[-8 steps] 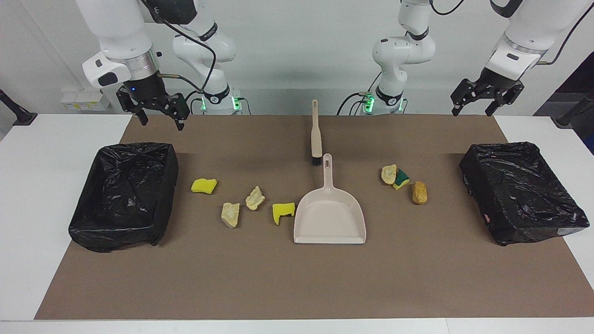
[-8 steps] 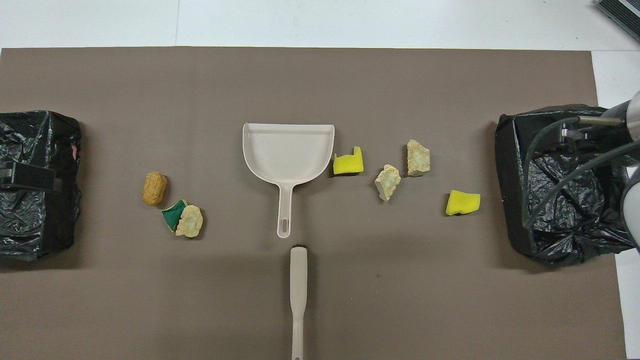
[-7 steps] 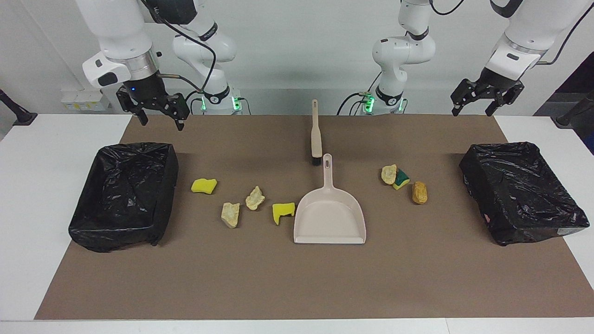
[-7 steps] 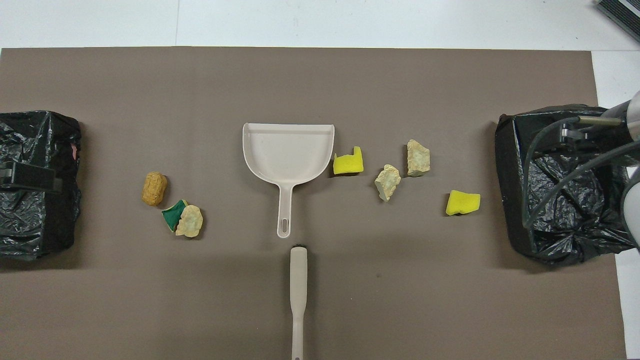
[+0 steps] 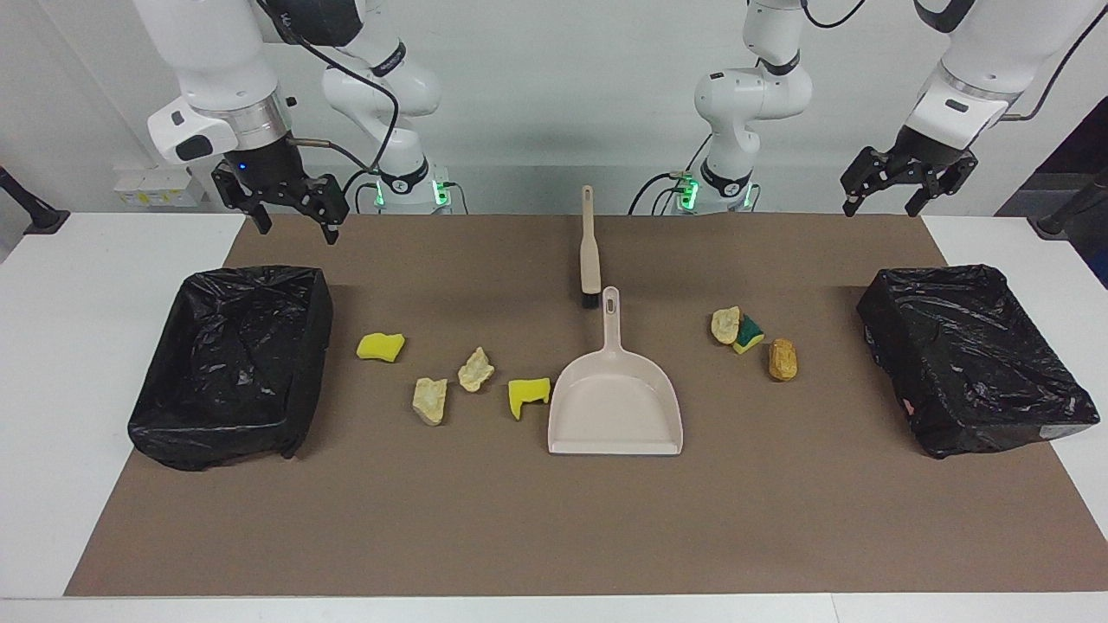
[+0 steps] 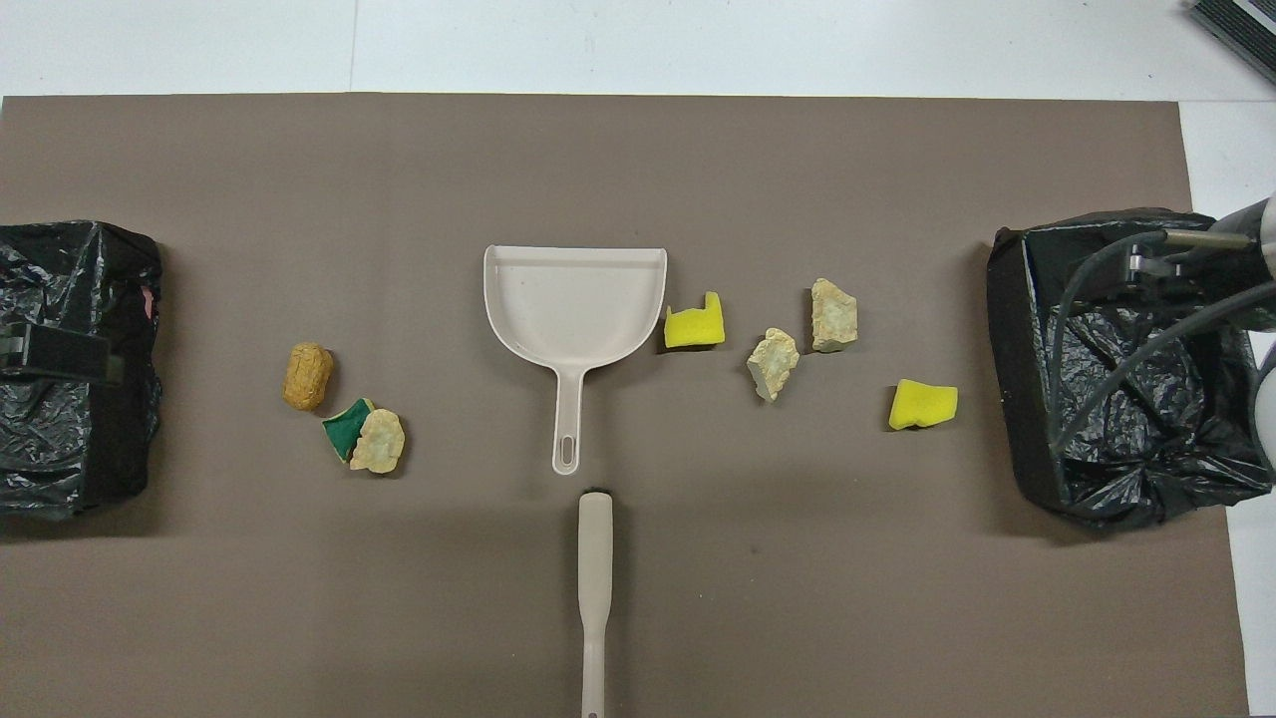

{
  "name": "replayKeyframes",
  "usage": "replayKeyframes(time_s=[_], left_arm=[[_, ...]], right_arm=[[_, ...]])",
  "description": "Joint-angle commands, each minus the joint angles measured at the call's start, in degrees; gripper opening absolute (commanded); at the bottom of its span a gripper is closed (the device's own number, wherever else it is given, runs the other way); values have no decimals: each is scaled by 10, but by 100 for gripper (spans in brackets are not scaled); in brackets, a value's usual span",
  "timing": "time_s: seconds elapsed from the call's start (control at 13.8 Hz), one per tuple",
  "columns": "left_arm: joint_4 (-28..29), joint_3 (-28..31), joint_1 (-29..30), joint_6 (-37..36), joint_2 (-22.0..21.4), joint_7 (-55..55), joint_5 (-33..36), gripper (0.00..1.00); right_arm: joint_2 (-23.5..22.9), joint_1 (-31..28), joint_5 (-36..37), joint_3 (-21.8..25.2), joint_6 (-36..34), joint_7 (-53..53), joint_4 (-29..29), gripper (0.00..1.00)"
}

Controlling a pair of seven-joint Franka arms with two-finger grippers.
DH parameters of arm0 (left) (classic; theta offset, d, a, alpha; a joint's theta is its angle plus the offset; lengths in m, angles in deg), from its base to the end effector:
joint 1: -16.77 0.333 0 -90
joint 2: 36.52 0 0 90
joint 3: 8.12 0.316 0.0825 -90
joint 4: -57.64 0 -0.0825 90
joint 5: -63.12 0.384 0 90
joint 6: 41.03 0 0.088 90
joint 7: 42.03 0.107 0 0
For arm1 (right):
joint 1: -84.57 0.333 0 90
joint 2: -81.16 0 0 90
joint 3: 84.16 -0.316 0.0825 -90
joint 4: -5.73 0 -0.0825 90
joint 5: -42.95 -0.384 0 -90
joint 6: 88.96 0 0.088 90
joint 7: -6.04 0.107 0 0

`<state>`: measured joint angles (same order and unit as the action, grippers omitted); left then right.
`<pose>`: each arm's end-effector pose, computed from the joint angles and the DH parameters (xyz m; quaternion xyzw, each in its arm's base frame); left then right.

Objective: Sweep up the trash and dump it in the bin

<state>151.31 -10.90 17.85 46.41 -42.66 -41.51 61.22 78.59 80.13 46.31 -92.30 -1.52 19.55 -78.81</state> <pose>0.5158 -0.0205 0.6478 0.9997 -0.0200 -0.0010 0.0140 0.5638 0.0279 0.6406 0.9959 -0.0869 0.0070 0.0254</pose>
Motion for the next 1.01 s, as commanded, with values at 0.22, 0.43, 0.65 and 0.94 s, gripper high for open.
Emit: replayKeyframes(time_s=[0.22,0.43,0.65,0.94], left_arm=[[10,1,-9,9,-10,-3,-9,100],[13,1,-21,10,-12,-6,-11,100],[13,1,-28,15,-12,-4,-12,100],[14,1,-37,17,-12,-7,-12,100]], right_arm=[[13,-7,-5,-3,5,-7,-15,100],[11,-5,-5,-5,17,-7,-16,100],[9,0,-15,-5,20,-4,-17,100],[-10,27,-17,-9,59,12,-14,100]])
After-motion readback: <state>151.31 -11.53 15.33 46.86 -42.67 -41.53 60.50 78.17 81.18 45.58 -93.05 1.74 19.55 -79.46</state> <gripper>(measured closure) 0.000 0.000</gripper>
